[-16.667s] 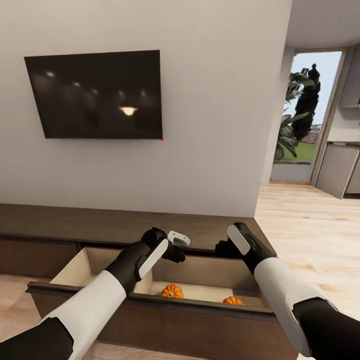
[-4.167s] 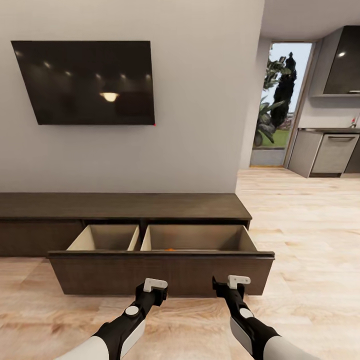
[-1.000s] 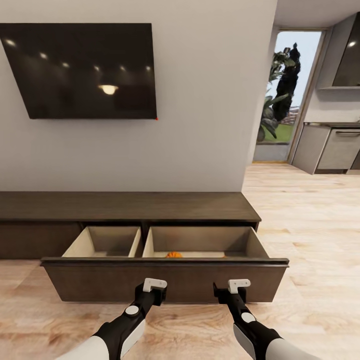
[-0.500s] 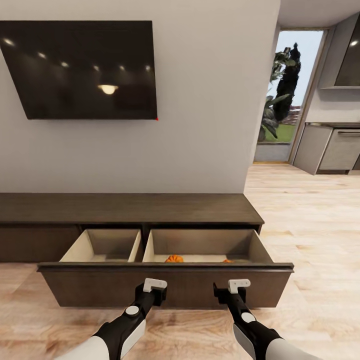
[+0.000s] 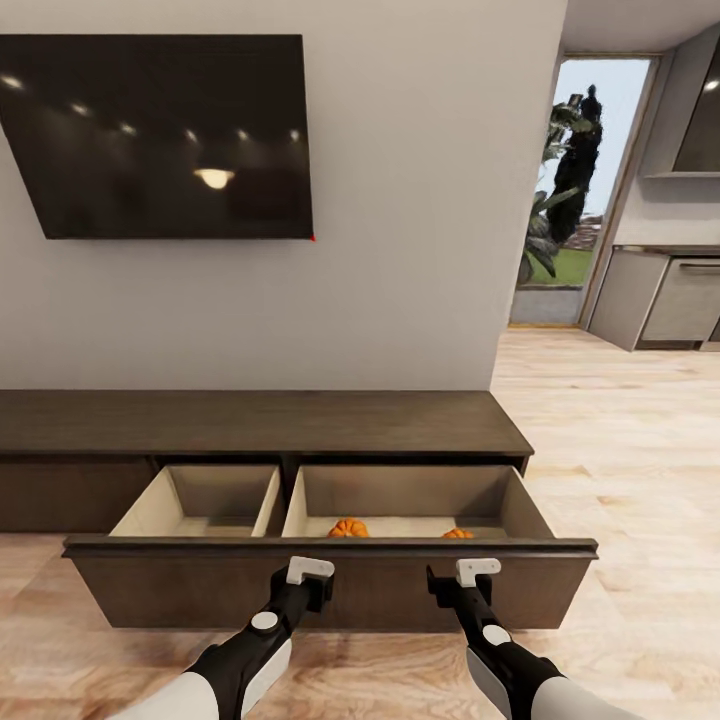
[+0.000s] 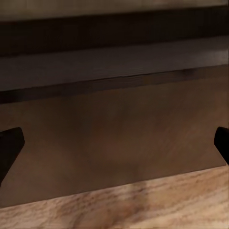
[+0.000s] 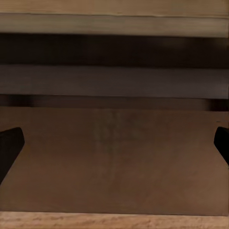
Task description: Place each of the two pumpkins and all three candles from the living room inside a cabinet in the living room (use any cabinet), then make sure every cabinet is closed, and position the cauldron so it is next to a table in the living room.
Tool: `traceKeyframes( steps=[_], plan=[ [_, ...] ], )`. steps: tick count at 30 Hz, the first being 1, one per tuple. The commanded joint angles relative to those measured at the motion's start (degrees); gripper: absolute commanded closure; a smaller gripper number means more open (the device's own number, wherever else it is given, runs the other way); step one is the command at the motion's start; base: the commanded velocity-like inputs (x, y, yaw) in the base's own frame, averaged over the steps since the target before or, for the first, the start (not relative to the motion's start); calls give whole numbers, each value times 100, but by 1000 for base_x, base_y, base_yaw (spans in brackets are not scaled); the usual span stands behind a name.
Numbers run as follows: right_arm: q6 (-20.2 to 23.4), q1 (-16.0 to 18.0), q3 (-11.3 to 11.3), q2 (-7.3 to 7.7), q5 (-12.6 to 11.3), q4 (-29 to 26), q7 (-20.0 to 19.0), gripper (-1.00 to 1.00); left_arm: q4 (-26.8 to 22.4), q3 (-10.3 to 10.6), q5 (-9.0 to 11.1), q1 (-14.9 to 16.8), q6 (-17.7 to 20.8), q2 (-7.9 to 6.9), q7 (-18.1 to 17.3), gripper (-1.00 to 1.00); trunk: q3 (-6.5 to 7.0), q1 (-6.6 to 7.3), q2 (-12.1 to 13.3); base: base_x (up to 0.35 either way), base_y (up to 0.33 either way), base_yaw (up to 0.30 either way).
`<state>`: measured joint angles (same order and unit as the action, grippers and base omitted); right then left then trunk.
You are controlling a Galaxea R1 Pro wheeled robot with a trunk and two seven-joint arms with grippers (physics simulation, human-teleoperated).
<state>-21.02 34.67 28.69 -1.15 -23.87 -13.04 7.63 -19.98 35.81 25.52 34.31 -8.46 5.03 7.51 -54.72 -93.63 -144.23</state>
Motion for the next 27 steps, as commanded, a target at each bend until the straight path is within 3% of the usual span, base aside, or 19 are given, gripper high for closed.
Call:
traceKeyframes(
  steps=[1,27],
  plan=[
    [-16,5,49,1,-26,3,41,-100,3,51,39,4,-24,-2,39,-100,-6,0,-2,167,0,0],
    [-16,5,49,9,-28,3,40,-100,3,58,28,6,-24,-2,29,-100,-6,0,-2,87,0,0]
  ],
)
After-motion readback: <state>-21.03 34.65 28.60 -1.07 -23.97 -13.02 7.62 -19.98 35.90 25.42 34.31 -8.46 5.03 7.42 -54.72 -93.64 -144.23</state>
